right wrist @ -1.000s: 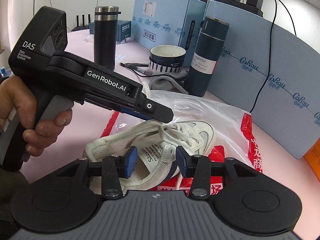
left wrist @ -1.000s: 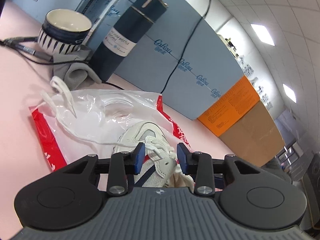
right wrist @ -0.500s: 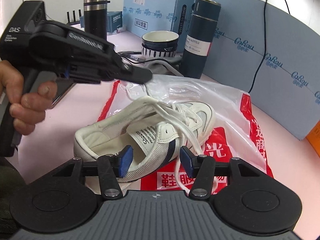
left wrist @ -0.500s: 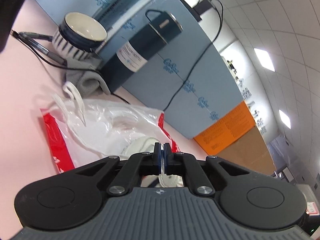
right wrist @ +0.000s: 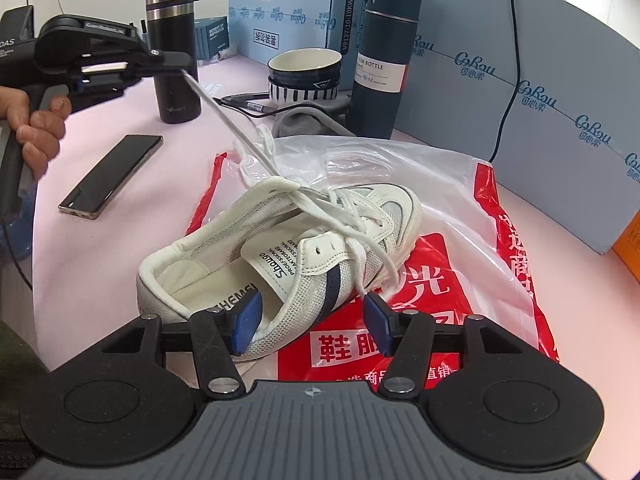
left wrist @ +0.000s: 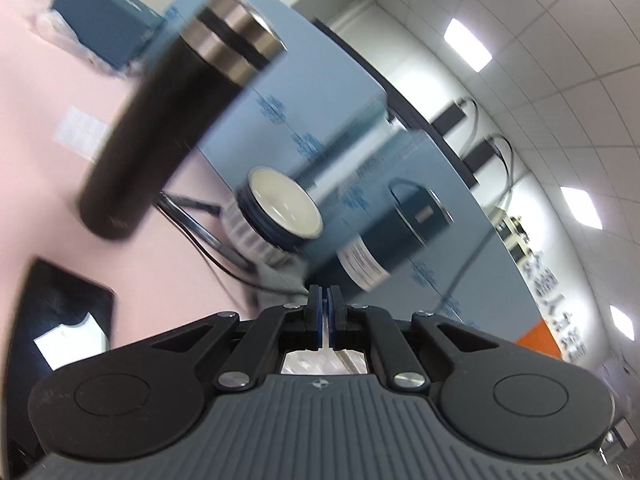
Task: Lace up shoes with both hands
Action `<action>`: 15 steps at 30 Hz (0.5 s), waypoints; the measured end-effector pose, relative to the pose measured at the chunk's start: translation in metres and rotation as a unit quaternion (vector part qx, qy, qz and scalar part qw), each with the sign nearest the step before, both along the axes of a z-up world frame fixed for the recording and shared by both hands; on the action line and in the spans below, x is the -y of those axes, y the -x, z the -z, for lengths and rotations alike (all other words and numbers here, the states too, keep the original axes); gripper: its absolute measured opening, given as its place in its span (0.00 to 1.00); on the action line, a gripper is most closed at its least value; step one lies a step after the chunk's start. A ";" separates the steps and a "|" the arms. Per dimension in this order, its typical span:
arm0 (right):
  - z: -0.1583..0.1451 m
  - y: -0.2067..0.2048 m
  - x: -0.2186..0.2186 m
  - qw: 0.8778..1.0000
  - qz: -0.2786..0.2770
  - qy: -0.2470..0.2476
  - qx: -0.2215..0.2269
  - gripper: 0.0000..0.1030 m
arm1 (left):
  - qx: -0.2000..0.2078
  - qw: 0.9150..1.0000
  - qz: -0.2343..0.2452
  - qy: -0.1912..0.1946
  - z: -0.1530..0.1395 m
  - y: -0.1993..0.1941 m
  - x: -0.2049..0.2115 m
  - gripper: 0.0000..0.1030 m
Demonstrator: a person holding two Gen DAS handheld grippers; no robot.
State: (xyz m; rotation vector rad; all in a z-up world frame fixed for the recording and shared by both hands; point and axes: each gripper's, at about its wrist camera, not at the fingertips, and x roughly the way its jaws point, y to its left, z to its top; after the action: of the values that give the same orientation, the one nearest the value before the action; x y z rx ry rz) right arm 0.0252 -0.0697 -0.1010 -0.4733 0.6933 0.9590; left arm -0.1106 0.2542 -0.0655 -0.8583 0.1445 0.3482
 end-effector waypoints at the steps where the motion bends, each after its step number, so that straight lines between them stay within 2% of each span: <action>1: 0.000 0.000 0.000 1.000 0.002 0.000 -0.001 0.53 | -0.001 1.000 -0.012 -0.003 -0.002 0.005 -0.006 0.02; 7: 0.001 -0.003 0.002 1.000 0.010 0.000 -0.007 0.55 | -0.021 0.997 -0.067 -0.022 -0.010 0.034 -0.031 0.02; 15: 0.002 -0.008 0.004 1.000 0.021 -0.002 -0.018 0.61 | -0.057 0.992 -0.111 -0.031 -0.010 0.062 -0.049 0.02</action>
State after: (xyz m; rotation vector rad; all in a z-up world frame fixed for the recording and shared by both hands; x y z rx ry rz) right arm 0.0327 -0.0734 -0.1030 -0.4373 0.7308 0.9318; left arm -0.1726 0.3030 -0.0556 -0.7940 0.1430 0.6088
